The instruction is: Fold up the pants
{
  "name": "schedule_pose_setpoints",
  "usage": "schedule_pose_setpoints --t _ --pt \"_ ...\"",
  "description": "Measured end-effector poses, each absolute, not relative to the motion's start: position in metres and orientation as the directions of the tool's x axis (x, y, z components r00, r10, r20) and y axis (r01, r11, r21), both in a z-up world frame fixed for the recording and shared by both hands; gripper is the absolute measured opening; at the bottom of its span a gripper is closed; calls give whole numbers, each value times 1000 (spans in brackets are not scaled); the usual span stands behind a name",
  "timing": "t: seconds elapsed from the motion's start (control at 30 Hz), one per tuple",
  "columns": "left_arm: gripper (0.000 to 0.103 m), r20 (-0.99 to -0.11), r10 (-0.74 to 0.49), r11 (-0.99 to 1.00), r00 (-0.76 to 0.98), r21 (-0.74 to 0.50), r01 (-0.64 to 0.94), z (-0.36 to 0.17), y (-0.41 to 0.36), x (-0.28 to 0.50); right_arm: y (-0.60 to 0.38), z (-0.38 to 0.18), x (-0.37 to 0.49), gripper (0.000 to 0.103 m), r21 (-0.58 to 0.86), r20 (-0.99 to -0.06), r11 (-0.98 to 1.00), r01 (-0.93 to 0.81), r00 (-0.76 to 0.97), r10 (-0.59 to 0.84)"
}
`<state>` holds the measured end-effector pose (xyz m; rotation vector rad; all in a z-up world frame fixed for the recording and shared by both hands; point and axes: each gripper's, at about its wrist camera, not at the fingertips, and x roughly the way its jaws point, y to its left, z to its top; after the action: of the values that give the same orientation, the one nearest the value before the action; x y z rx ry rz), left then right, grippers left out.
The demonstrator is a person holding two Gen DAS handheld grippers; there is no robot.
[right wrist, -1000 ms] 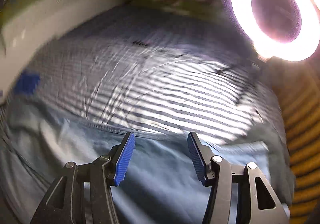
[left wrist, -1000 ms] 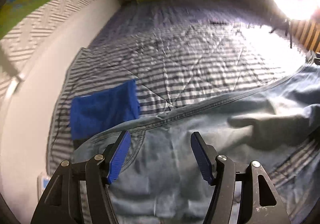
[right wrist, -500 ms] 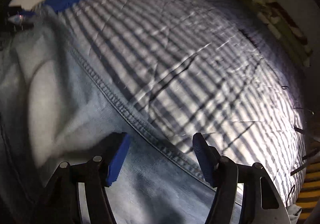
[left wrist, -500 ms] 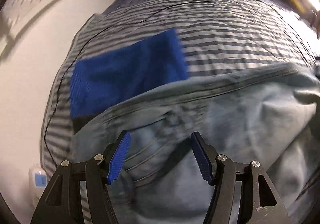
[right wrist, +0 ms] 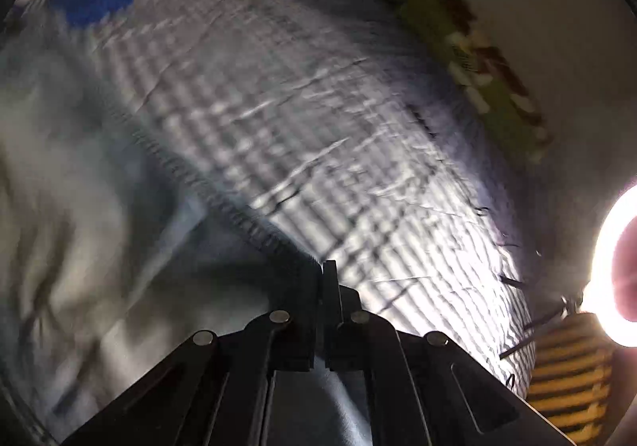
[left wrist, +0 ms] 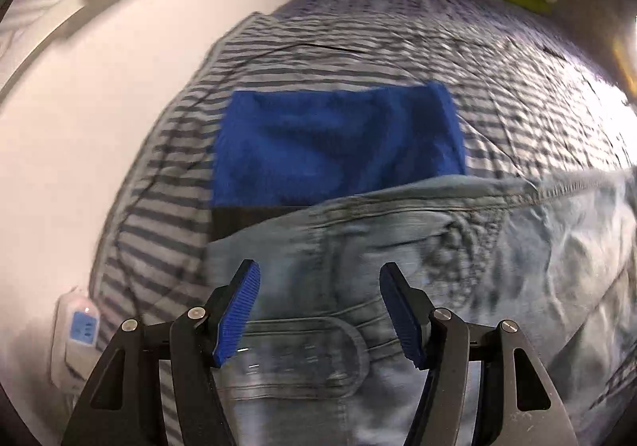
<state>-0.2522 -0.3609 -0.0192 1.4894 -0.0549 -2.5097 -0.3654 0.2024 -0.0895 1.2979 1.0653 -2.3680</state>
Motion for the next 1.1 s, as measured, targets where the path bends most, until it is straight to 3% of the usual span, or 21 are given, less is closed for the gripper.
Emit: schedule_pose_setpoints --t 0.03,0.07,0.1,0.2,0.3,0.4,0.47,0.53,0.6,0.63,0.67,0.7,0.73,0.77,0.8,0.87,0.97,1.1 --pt "67 -858 -223 -969 -463 142 204 -16 -372 -249 201 -93 -363 12 -452 -832 -709 542 -543 116" --pt "68 -856 -227 -963 -464 126 238 -13 -384 -246 201 -94 -361 26 -424 -848 -715 556 -520 98" --pt "68 -858 -214 -958 -467 90 272 -10 -398 -244 202 -92 -361 33 -421 -844 -722 549 -529 89" --pt "75 -871 -149 -943 -469 -18 333 -10 -430 -242 209 -83 -363 36 -339 -853 -772 537 -522 11" --pt "84 -892 -64 -934 -447 -104 341 -21 -449 -250 209 -69 -366 51 -218 -853 -805 552 -509 -119" --pt "88 -912 -12 -910 -410 -160 383 -42 -461 -260 185 -70 -371 64 -210 -839 -771 601 -516 -174" --pt "88 -914 11 -896 -405 -189 403 -54 -465 -263 171 -78 -378 64 -244 -844 -749 616 -516 -149" --pt "80 -912 19 -893 -411 -199 402 -59 -465 -262 163 -90 -397 65 -255 -858 -749 612 -500 -116" --pt "42 -912 19 -901 -410 -193 389 -61 -462 -261 158 -102 -406 65 -252 -876 -746 616 -473 -95" --pt "37 -914 -10 -904 -406 -166 395 -60 -461 -260 156 -108 -408 65 -255 -882 -739 623 -463 -86" --pt "24 -912 -29 -905 -410 -150 397 -58 -461 -258 154 -114 -408 65 -261 -887 -732 629 -456 -76" --pt "12 -908 -50 -909 -416 -132 396 -54 -460 -255 155 -117 -408 65 -263 -887 -733 628 -456 -72" --pt "10 -903 -61 -909 -425 -126 398 -51 -463 -252 158 -117 -407 64 -256 -884 -742 619 -461 -80" --pt "9 -898 -54 -907 -436 -138 397 -47 -463 -249 159 -117 -408 57 -232 -891 -759 609 -445 -85" --pt "8 -892 -52 -906 -448 -146 397 -42 -464 -246 159 -116 -408 32 -175 -906 -773 610 -407 -116" --pt "8 -881 -68 -914 -468 -133 382 -31 -460 -242 151 -114 -401 6 -162 -916 -771 616 -384 -114" --pt "8 -866 -86 -921 -492 -120 371 -14 -454 -236 129 -111 -371 2 -350 -878 -679 645 -479 -3" --pt "8 -841 -82 -927 -534 -133 352 10 -450 -221 138 -78 -352 2 -346 -849 -721 601 -528 -34"
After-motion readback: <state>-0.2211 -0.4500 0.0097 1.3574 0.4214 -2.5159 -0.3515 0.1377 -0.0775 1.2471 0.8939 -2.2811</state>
